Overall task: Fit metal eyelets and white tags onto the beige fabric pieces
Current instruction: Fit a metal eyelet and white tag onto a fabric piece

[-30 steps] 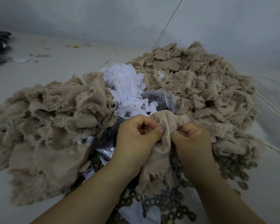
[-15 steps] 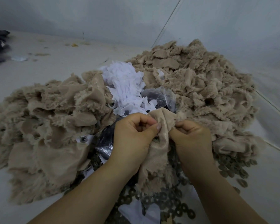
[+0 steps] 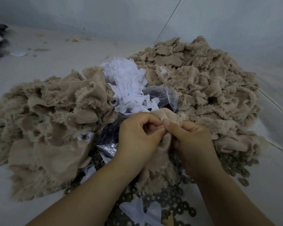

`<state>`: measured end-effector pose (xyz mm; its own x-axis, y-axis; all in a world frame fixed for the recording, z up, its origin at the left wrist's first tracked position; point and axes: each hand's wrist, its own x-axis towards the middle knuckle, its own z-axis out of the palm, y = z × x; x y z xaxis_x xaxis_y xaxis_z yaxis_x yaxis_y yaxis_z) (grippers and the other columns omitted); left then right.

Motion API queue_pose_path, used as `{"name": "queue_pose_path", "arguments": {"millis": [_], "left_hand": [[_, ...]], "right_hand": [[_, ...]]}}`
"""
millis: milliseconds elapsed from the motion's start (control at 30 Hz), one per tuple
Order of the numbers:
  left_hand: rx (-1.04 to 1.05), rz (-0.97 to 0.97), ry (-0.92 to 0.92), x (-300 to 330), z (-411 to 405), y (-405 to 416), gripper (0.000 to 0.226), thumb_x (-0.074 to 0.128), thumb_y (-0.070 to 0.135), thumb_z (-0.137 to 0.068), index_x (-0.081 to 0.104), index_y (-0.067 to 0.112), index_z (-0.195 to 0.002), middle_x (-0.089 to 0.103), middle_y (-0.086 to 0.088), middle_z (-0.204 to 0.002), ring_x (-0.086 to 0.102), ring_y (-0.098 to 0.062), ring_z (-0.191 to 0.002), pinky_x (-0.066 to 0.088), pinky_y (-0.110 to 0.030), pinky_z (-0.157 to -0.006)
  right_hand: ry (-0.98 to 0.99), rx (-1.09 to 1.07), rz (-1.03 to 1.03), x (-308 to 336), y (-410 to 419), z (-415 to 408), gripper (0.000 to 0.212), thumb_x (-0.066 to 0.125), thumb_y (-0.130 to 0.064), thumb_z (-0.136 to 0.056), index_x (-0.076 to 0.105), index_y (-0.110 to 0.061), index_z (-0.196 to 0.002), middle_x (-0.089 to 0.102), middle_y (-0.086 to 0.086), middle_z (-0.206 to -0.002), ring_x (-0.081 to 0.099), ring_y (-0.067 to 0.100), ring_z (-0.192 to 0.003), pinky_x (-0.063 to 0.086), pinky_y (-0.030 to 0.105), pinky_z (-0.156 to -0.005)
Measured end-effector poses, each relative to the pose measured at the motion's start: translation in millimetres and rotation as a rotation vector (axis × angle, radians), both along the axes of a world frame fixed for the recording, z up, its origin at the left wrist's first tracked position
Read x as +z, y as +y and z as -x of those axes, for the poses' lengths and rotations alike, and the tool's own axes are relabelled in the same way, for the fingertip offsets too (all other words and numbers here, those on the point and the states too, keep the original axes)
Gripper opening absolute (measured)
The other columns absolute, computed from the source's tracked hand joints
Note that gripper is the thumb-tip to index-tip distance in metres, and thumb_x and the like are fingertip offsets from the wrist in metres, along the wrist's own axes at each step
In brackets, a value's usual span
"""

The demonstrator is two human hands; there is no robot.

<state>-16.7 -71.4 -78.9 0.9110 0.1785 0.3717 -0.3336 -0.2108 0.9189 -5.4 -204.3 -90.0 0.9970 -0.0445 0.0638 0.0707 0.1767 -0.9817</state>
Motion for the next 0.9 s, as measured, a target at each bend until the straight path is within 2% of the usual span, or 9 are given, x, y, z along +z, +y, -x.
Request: {"name": "queue_pose_path", "arguments": {"millis": [33,100,167,267,367,633,767,867,900], "left_hand": [[-0.018,0.027,0.018,0.0,-0.7,-0.2,0.021,0.082,-0.002,-0.073,0.069,0.016,-0.073,0.065,0.000,-0.068,0.060,-0.007,-0.063,0.053,-0.022,-0.059],[-0.052,0.065,0.051,-0.3,-1.4,-0.5,0.021,0.082,-0.002,-0.072,0.070,0.015,-0.075,0.065,-0.003,-0.068,0.059,-0.012,-0.064,0.056,-0.034,-0.064],[-0.082,0.108,0.072,-0.9,-1.2,-0.6,0.019,0.081,-0.002,-0.074,0.071,0.014,-0.073,0.066,-0.007,-0.068,0.059,-0.014,-0.064,0.056,-0.040,-0.065],[-0.111,0.167,0.093,-1.8,-0.2,-0.6,0.018,0.080,-0.002,-0.077,0.072,0.013,-0.070,0.067,-0.011,-0.068,0.059,-0.018,-0.063,0.055,-0.039,-0.064],[-0.113,0.195,0.091,-1.3,0.4,-1.3,0.015,0.078,0.002,-0.080,0.071,0.011,-0.070,0.068,-0.016,-0.069,0.060,-0.030,-0.062,0.055,-0.043,-0.063],[-0.114,0.348,0.138,-1.0,0.4,-0.8,0.021,0.071,-0.005,-0.083,0.071,0.012,-0.071,0.067,-0.018,-0.074,0.060,-0.026,-0.069,0.054,-0.041,-0.073],[-0.149,0.524,0.241,2.2,0.9,-3.2,0.032,0.066,-0.007,-0.084,0.069,0.017,-0.064,0.065,-0.012,-0.071,0.059,-0.022,-0.068,0.054,-0.035,-0.071],[-0.162,0.598,0.270,1.2,1.0,-3.6,0.030,0.063,-0.005,-0.087,0.068,0.015,-0.066,0.065,-0.010,-0.070,0.060,-0.019,-0.067,0.055,-0.029,-0.067],[-0.159,0.595,0.262,0.6,1.3,-3.9,0.026,0.063,-0.004,-0.088,0.067,0.013,-0.068,0.065,-0.010,-0.071,0.060,-0.020,-0.068,0.055,-0.030,-0.068]], "right_hand": [[0.047,0.017,-0.044,0.5,-0.9,-0.5,0.049,0.086,-0.031,-0.070,0.063,0.011,-0.074,0.065,0.041,-0.091,0.064,0.058,-0.091,0.053,0.065,-0.086],[0.067,0.011,-0.064,1.2,-3.4,-2.0,0.052,0.085,-0.028,-0.071,0.062,0.017,-0.083,0.067,0.039,-0.092,0.067,0.054,-0.092,0.053,0.063,-0.089],[0.026,-0.041,-0.031,-0.2,-4.2,-2.3,0.043,0.087,-0.028,-0.071,0.067,0.009,-0.076,0.068,0.036,-0.085,0.068,0.043,-0.079,0.055,0.059,-0.079],[-0.065,-0.129,0.081,-3.2,-5.1,-3.1,0.047,0.082,-0.032,-0.075,0.061,0.010,-0.068,0.059,0.030,-0.062,0.050,0.027,-0.059,0.047,0.049,-0.054],[-0.110,-0.171,0.098,-1.6,-3.5,-1.5,0.057,0.081,-0.036,-0.073,0.055,0.015,-0.070,0.053,0.038,-0.061,0.044,0.021,-0.060,0.041,0.039,-0.055],[-0.115,-0.215,0.169,2.7,3.7,1.3,0.065,0.075,-0.047,-0.069,0.059,0.016,-0.076,0.058,0.043,-0.073,0.054,0.029,-0.062,0.047,0.062,-0.050],[-0.109,-0.214,0.120,-1.9,3.8,0.8,0.036,0.076,-0.028,-0.081,0.066,0.005,-0.071,0.065,0.030,-0.067,0.056,0.038,-0.056,0.052,0.054,-0.055],[-0.067,-0.185,0.052,-1.9,4.3,1.8,0.028,0.075,-0.022,-0.085,0.069,0.004,-0.078,0.067,0.035,-0.081,0.059,0.061,-0.074,0.052,0.067,-0.063],[-0.059,-0.171,0.037,-1.7,4.1,2.2,0.026,0.075,-0.023,-0.084,0.072,0.002,-0.079,0.069,0.032,-0.083,0.061,0.061,-0.081,0.052,0.068,-0.067]]}}
